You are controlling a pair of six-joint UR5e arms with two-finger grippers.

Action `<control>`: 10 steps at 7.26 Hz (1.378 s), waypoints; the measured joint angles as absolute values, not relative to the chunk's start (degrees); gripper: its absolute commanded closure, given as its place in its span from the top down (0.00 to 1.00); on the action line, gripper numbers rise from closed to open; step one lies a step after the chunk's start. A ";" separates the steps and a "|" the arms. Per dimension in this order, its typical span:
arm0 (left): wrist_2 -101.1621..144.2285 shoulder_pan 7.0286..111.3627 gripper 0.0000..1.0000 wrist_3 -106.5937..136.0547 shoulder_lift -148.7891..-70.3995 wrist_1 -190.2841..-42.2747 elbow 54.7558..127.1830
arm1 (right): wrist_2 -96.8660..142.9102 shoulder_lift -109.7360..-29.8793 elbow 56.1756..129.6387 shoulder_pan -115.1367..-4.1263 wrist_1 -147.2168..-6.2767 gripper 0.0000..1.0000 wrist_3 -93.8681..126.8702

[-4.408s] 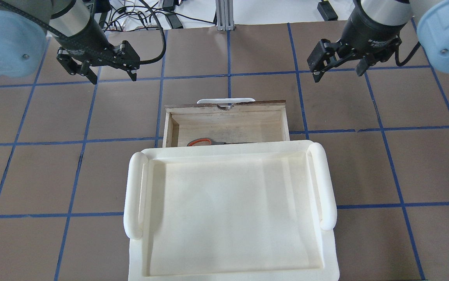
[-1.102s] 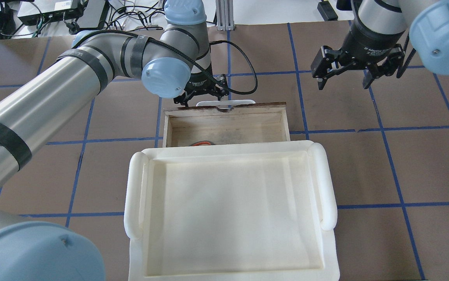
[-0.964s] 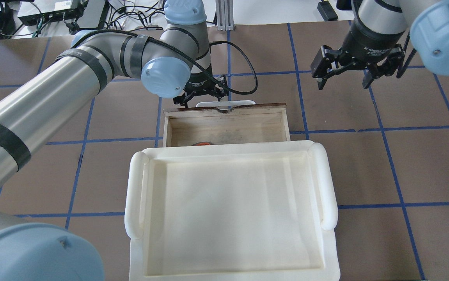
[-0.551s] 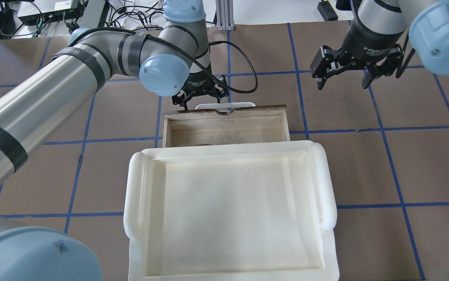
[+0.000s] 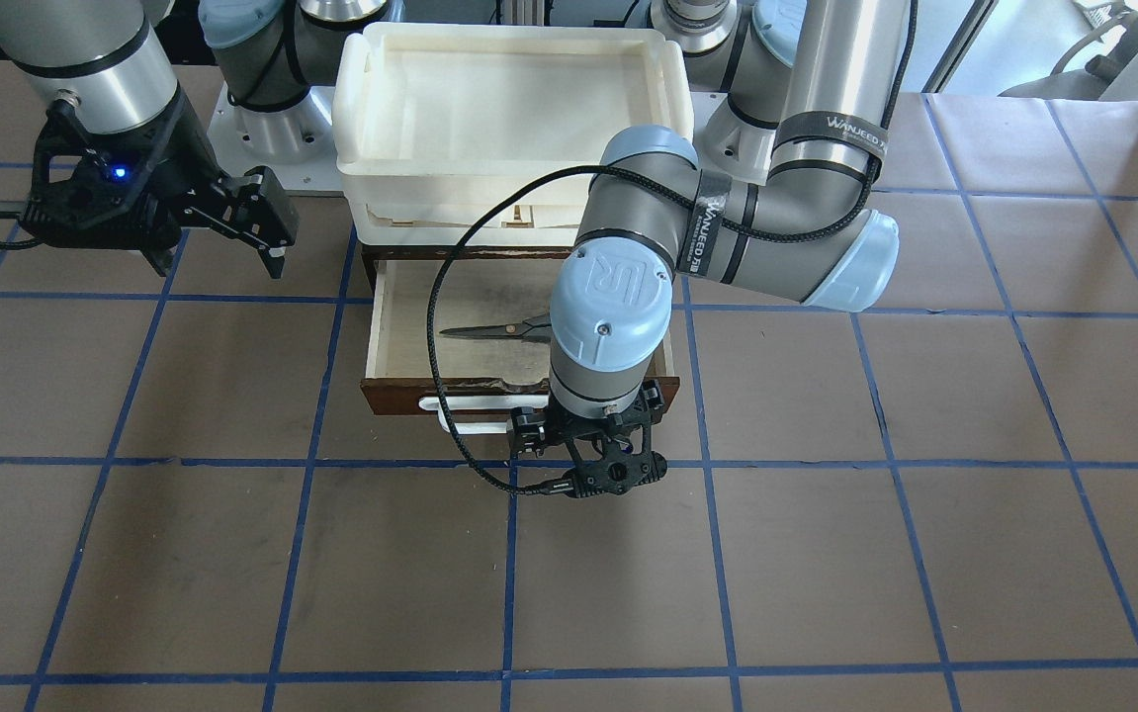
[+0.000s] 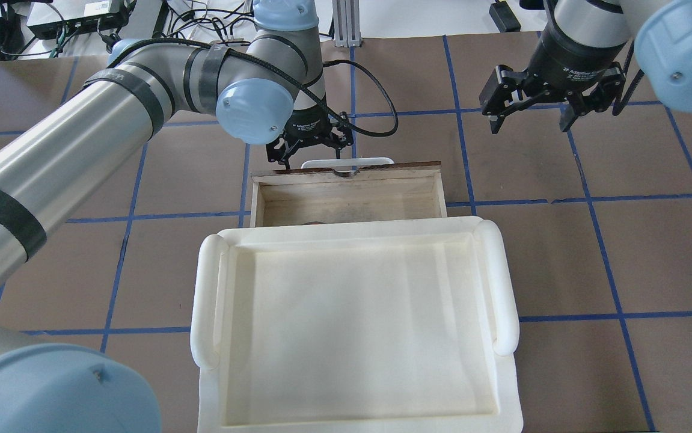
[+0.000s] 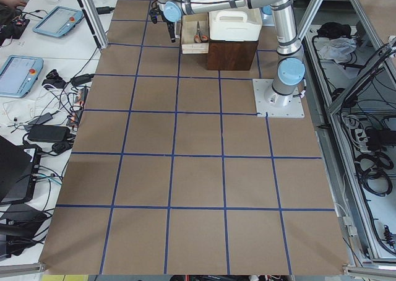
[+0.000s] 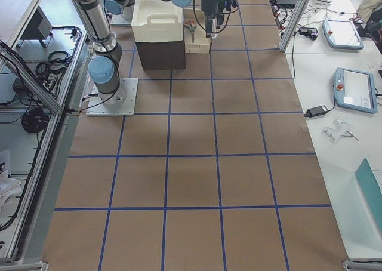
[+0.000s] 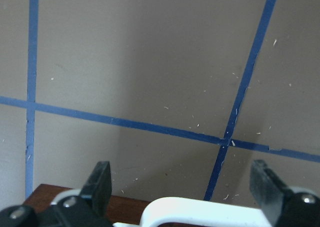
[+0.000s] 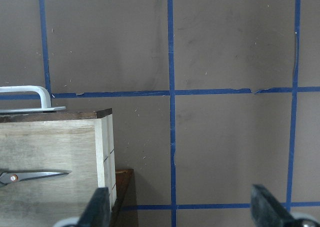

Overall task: Put scissors in drawer and close it
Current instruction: 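Lower the left gripper behind the drawer front and push it shut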

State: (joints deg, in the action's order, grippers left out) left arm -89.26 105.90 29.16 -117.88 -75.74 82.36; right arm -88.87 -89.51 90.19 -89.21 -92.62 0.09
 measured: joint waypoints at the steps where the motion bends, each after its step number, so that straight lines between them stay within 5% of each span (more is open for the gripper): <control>1: -89.28 106.25 1.00 30.09 -118.04 -76.36 82.41 | -88.92 -89.54 90.20 -89.21 -92.56 1.00 0.06; 10: -88.75 107.04 1.00 30.85 -116.38 -82.80 82.59 | -88.86 -89.56 90.26 -89.21 -92.33 1.00 0.00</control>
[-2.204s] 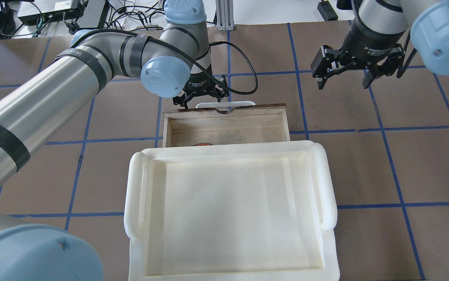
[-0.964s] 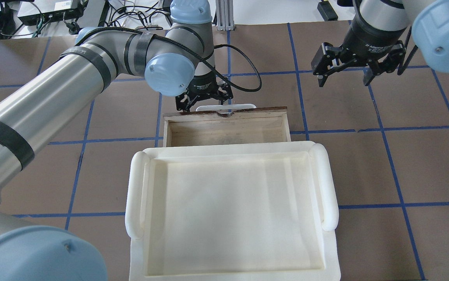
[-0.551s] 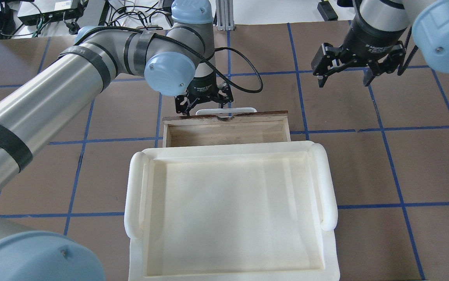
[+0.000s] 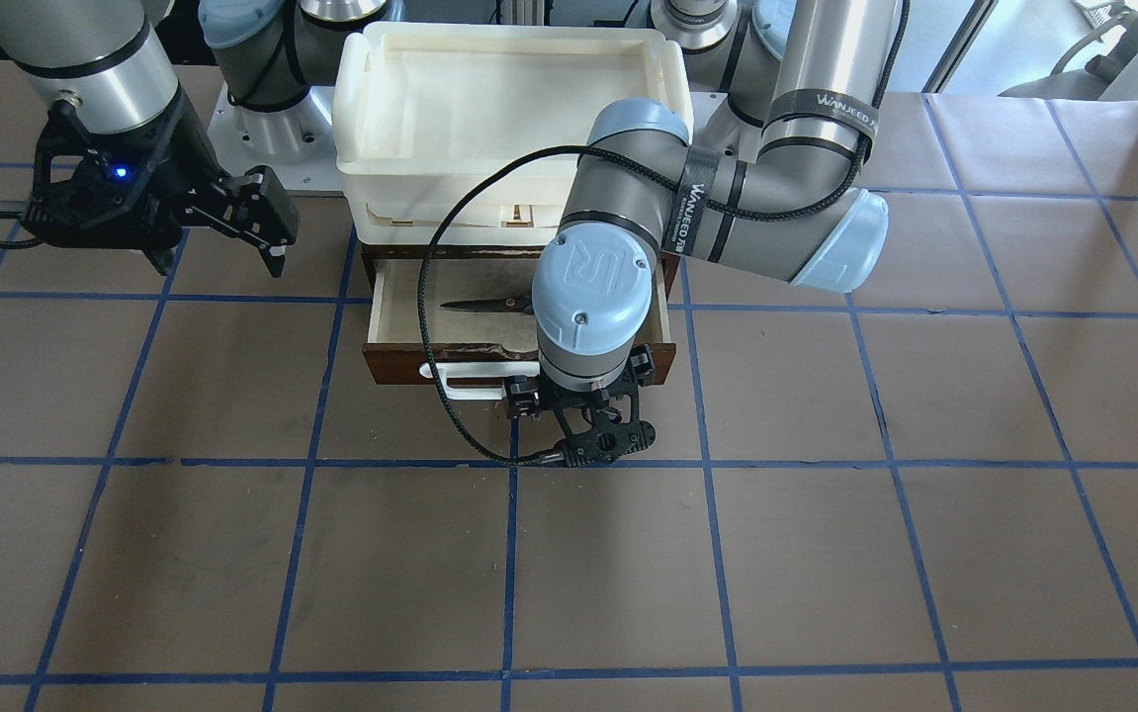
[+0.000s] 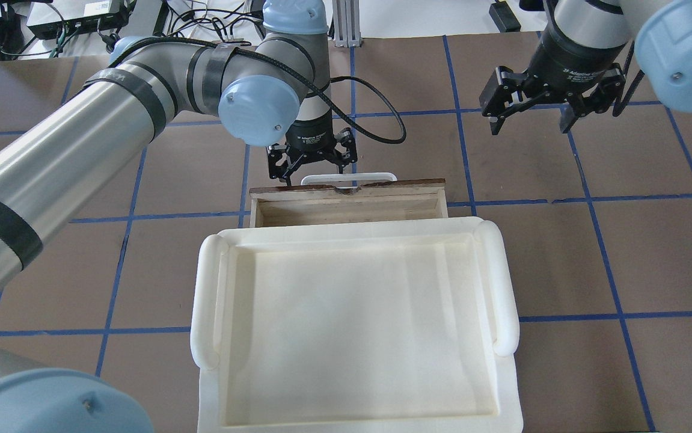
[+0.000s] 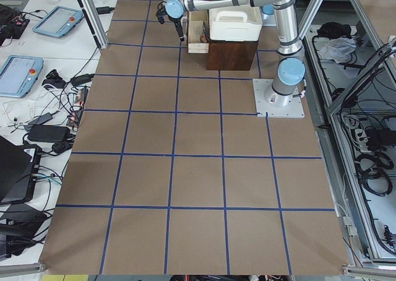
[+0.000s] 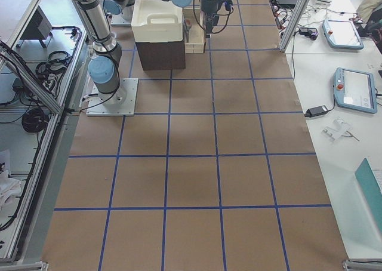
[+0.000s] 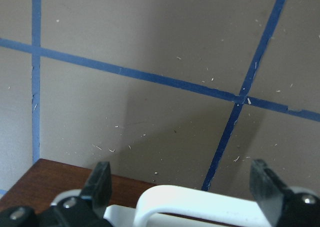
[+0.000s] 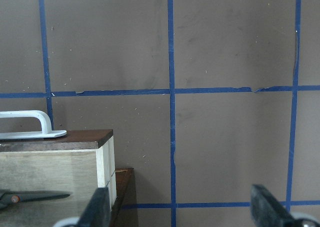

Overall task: Put scissors in drawer and close it
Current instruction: 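Lower the left gripper behind the drawer front and push it shut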

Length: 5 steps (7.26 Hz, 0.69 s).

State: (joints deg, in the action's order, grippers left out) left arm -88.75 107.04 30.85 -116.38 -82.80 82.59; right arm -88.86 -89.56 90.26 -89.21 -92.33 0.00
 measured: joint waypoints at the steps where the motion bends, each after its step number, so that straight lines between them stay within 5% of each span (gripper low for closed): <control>1: -88.72 107.00 1.00 30.85 -116.25 -82.96 82.51 | -88.86 -89.56 90.26 -89.21 -92.28 1.00 0.00; 5: -88.98 106.77 1.00 30.85 -116.69 -82.86 82.40 | -88.86 -89.62 90.26 -89.21 -92.18 1.00 0.00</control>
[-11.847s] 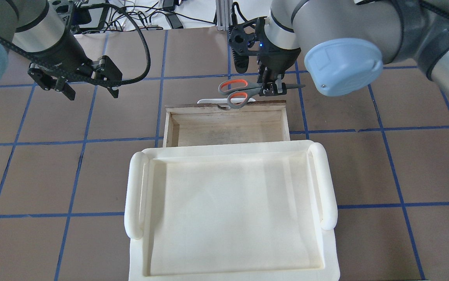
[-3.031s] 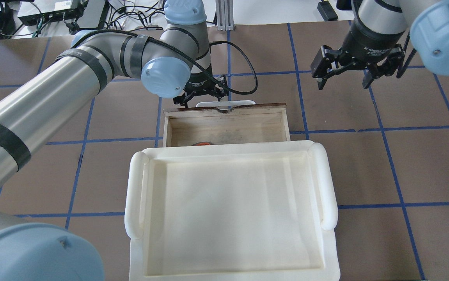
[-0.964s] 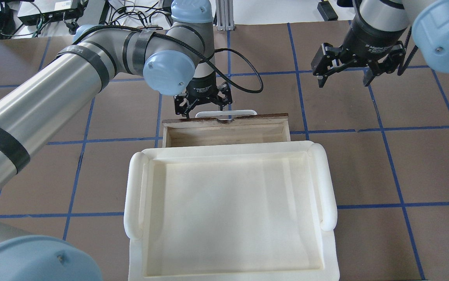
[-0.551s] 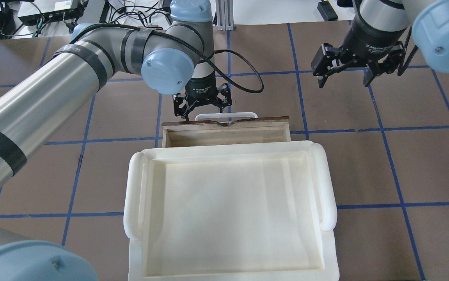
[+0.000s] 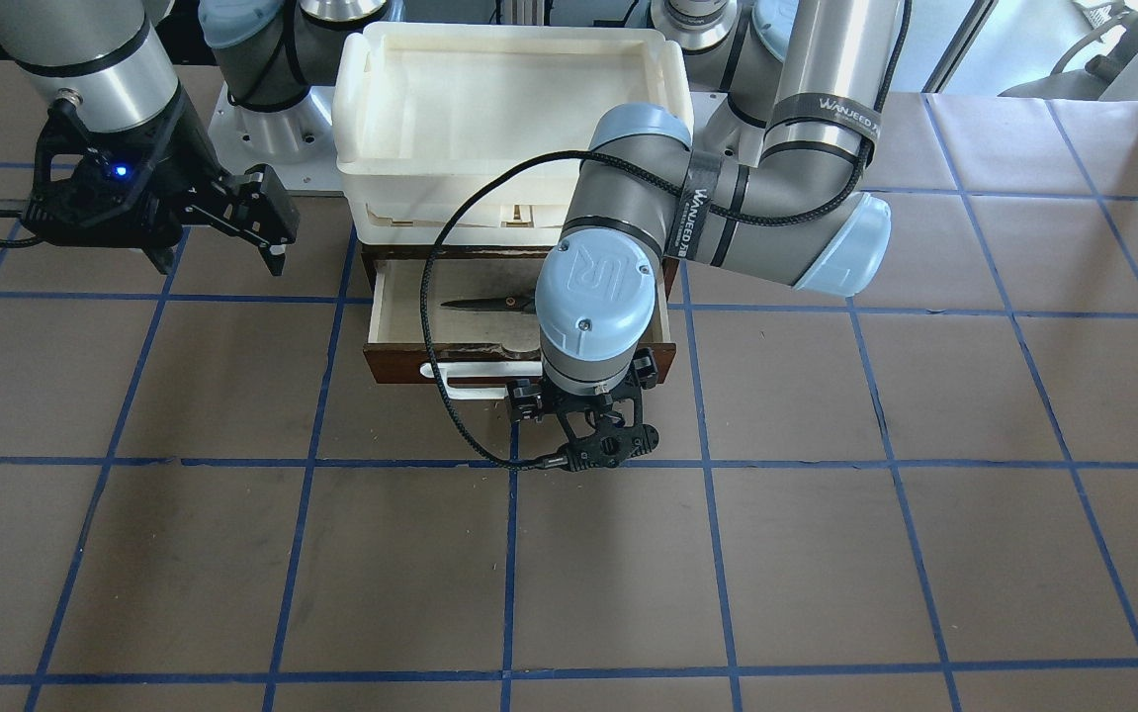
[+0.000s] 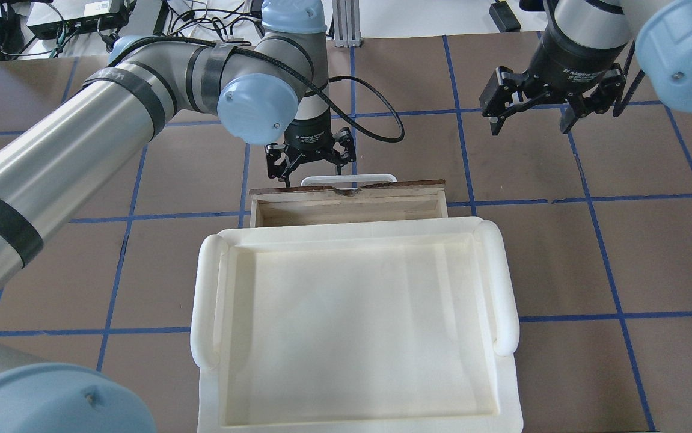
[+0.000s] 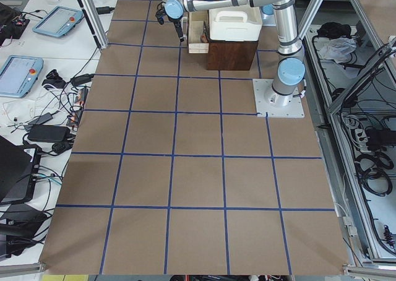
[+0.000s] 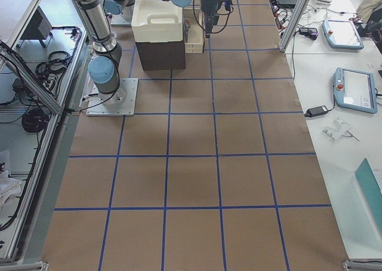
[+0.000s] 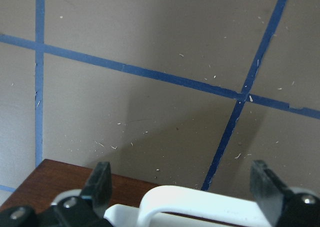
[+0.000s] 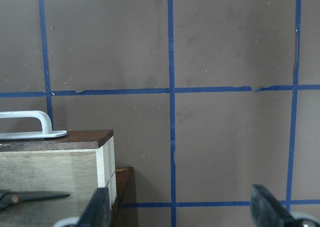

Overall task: Put scissors in drawer and close it
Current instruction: 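Lower the left gripper behind the drawer front and push it shut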

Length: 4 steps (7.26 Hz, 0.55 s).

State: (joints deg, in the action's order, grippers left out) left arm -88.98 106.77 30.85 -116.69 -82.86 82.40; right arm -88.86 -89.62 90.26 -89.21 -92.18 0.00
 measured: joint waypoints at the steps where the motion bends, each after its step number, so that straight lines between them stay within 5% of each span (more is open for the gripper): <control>1: -88.96 106.76 1.00 30.85 -116.49 -83.52 82.48 | -88.86 -89.64 90.26 -89.21 -92.12 1.00 0.00; 4: -88.58 106.86 1.00 30.89 -116.37 -85.09 82.74 | -88.86 -89.65 90.32 -89.21 -91.87 1.00 0.00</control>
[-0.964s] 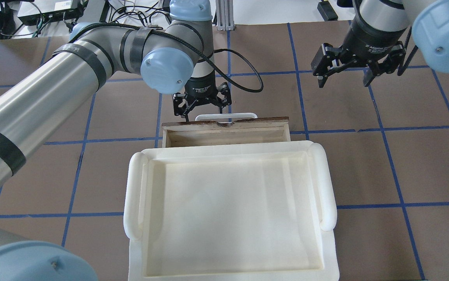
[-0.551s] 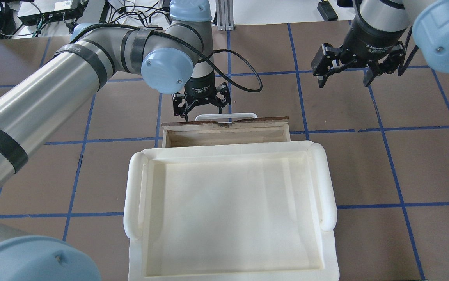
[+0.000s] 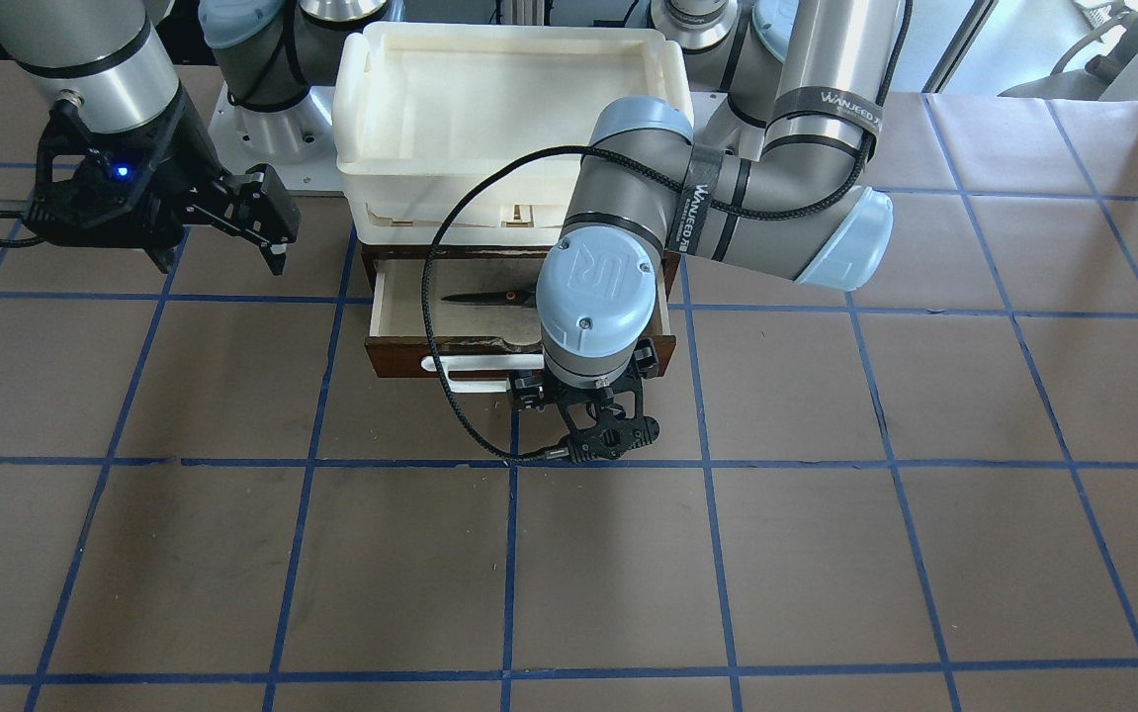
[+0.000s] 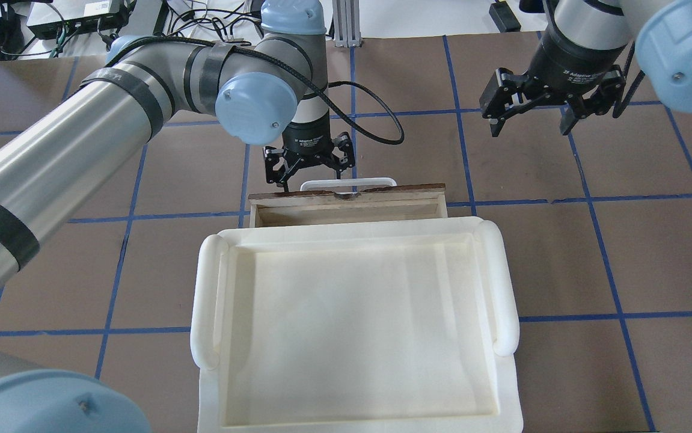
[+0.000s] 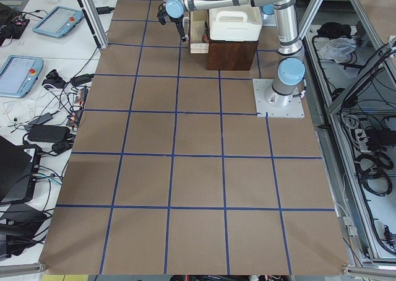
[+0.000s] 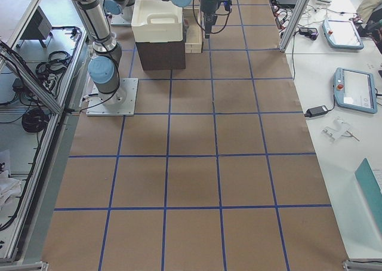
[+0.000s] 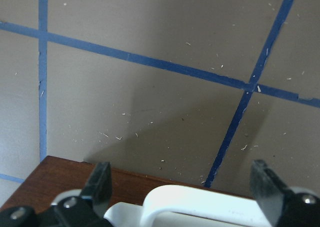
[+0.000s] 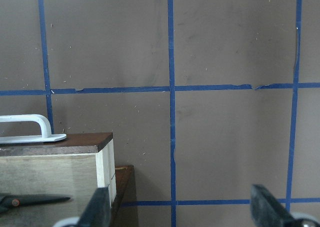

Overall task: Put scissors in drawer and close it
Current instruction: 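Lower the left gripper behind the drawer front and push it shut, then push the drawer fully closed with the left gripper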

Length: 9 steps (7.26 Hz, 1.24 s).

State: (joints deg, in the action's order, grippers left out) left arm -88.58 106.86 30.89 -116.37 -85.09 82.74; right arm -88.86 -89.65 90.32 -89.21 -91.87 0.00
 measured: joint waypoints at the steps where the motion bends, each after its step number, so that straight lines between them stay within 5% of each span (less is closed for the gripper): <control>1: -88.55 107.05 1.00 30.89 -116.52 -85.69 82.85 | -88.86 -89.65 90.32 -89.21 -91.86 1.00 0.00; 9: -88.63 108.44 1.00 30.86 -116.34 -94.15 83.14 | -88.93 -89.73 90.61 -89.41 -91.77 1.00 0.00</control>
State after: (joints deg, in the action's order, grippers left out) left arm -88.63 108.44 30.86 -116.34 -94.15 83.14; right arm -88.93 -89.73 90.61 -89.41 -91.77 0.00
